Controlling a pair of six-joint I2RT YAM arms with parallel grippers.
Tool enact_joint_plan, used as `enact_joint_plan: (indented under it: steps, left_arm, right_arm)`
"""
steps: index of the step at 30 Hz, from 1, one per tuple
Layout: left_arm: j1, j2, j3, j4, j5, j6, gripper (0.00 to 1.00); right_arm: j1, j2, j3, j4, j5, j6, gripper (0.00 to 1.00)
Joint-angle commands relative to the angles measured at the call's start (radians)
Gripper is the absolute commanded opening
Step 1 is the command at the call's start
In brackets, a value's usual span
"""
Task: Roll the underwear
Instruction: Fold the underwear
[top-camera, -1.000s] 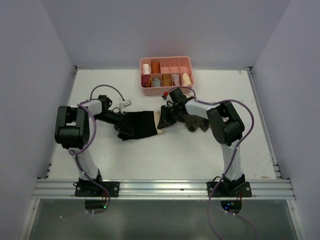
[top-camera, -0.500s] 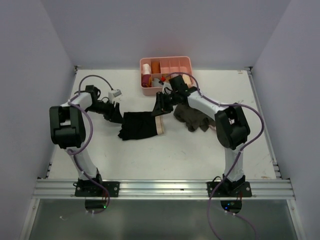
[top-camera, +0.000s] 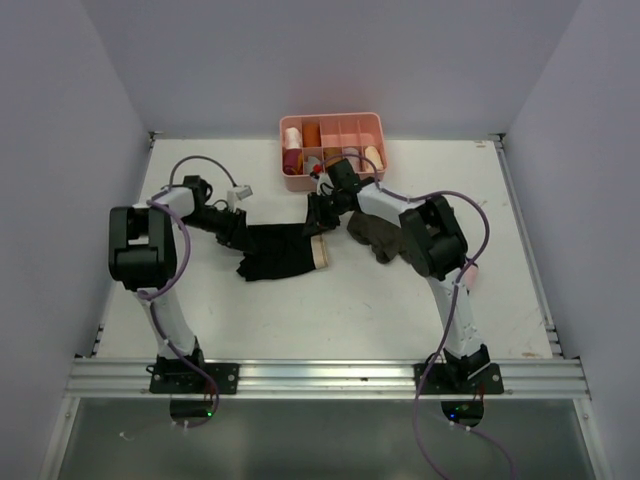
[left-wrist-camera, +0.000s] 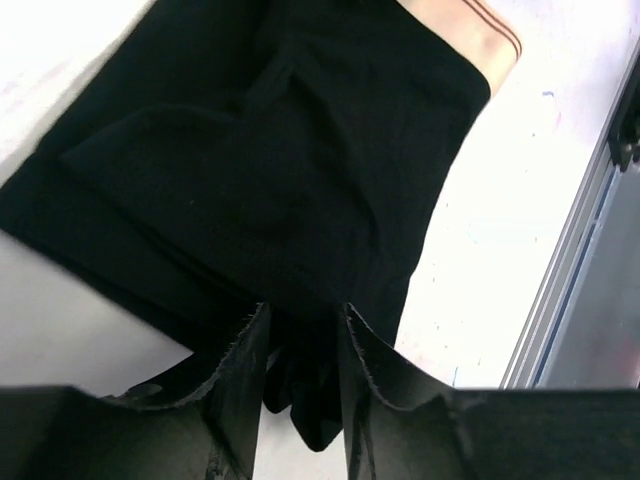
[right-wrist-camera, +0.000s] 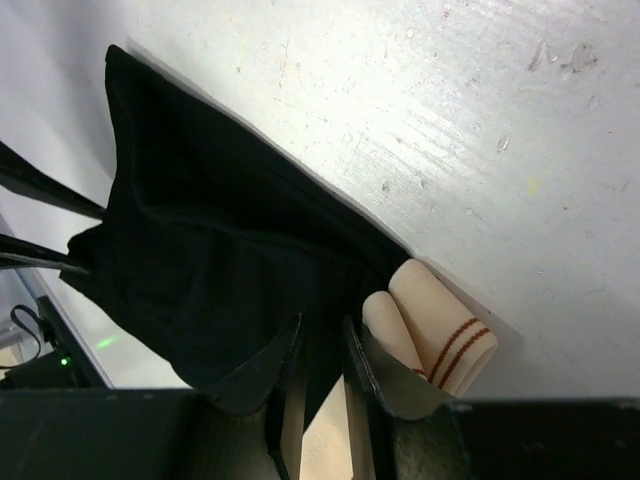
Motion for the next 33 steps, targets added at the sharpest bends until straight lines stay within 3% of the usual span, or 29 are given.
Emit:
enact_joint_plan:
  steps: [1, 9, 14, 16, 17, 20, 27, 33]
  left_arm:
    - [-0.013, 0.006, -0.025, -0.006, 0.001, 0.011, 0.35]
    - [0.009, -0.041, -0.103, -0.043, -0.052, 0.025, 0.03]
    - [0.025, -0.075, -0.139, -0.043, -0.073, 0.028, 0.0]
    - [0.027, -0.083, -0.14, -0.031, -0.078, 0.019, 0.06]
    - [0.032, -0.087, -0.136, -0.031, -0.079, 0.017, 0.29]
    - [0.041, -0.128, -0.093, -0.005, -0.078, 0.002, 0.49]
    - [0.027, -0.181, 0.09, 0.035, -0.101, -0.024, 0.51]
    - [-0.125, -0.185, -0.007, 0.167, -0.136, -0.122, 0.49]
  right_arm:
    - [0.005, 0.0, -0.005, 0.0, 0.082, -0.046, 0.24]
    - [0.006, -0.015, -0.048, -0.011, 0.133, -0.048, 0.22]
    - [0.003, -0.025, -0.075, -0.012, 0.131, -0.058, 0.22]
    - [0.003, -0.029, -0.086, -0.015, 0.133, -0.06, 0.22]
    - [0.005, -0.032, -0.089, -0.017, 0.128, -0.06, 0.22]
    - [0.005, -0.058, -0.112, -0.012, 0.124, -0.054, 0.22]
    - [0.006, -0.193, -0.278, 0.015, 0.076, 0.015, 0.25]
    - [0.032, -0.313, -0.41, -0.011, 0.033, 0.04, 0.27]
